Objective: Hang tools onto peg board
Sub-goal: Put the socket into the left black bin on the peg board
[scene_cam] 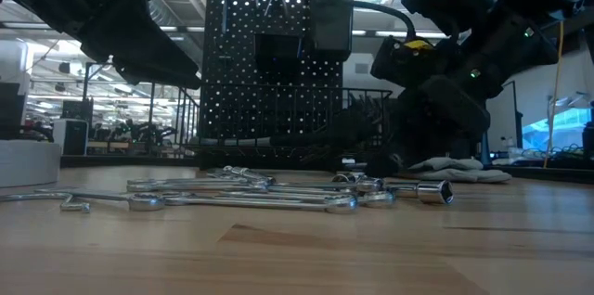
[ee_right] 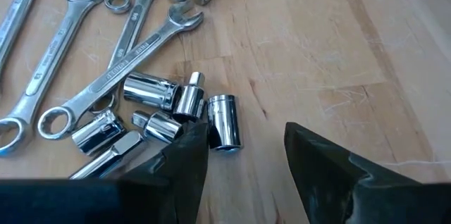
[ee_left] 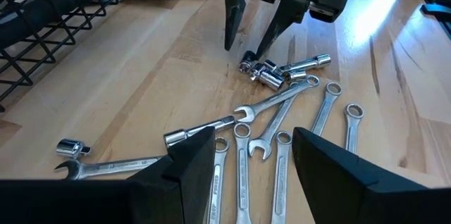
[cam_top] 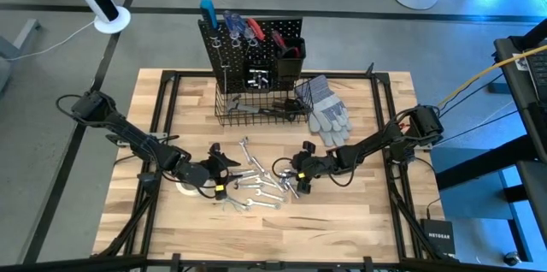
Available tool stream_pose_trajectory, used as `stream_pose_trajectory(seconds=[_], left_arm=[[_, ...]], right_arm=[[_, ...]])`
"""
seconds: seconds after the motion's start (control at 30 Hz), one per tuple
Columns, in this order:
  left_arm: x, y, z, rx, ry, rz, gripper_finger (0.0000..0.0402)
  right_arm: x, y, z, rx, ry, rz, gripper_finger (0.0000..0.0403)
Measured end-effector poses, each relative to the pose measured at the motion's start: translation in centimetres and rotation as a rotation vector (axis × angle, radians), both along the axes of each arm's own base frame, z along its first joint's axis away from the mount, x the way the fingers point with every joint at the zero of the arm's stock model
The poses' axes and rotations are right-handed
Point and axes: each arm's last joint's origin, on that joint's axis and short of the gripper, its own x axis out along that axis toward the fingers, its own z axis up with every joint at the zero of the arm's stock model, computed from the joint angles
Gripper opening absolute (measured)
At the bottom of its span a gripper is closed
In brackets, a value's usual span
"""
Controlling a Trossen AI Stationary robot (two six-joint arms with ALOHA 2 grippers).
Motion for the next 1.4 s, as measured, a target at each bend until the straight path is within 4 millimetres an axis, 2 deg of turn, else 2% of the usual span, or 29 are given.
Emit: stream_pose_trajectory(seconds=[0.2,0.4,0.63,0.77,0.97,1.2,1.4], left_arm=[[0.0,0.0,0.0,0.000,0.000,0.000,0.0182],[0.0,0.0,0.0,-0.001,-0.001,0.000,0.0182],[0.0,0.0,0.0,0.000,0.000,0.000,0.0182],[0.0,0.0,0.0,0.000,0.000,0.000,0.0182],[0.0,0.0,0.0,0.000,0.000,0.000,0.0182],[0.0,0.0,0.0,0.001,0.001,0.000,0.0182],[0.0,0.0,0.0,0.001,0.001,0.000,0.0182]], right_arm=[[0.0,0.0,0.0,0.000,0.000,0.000,0.0193],[0.4,0.2,-1.4,0.021,0.010,0.026,0.0193],[0.7,0.0,-1.5,0.019,0.009,0.026,0.0189],[0.7,-0.1,-1.5,0.024,0.015,0.028,0.0155],[0.7,-0.1,-1.5,0.006,0.019,0.048,0.0074],[0.2,-0.4,-0.3,-0.054,0.013,0.027,0.0071],[0.1,-0.3,3.0,-0.112,-0.131,-0.046,0.0077]])
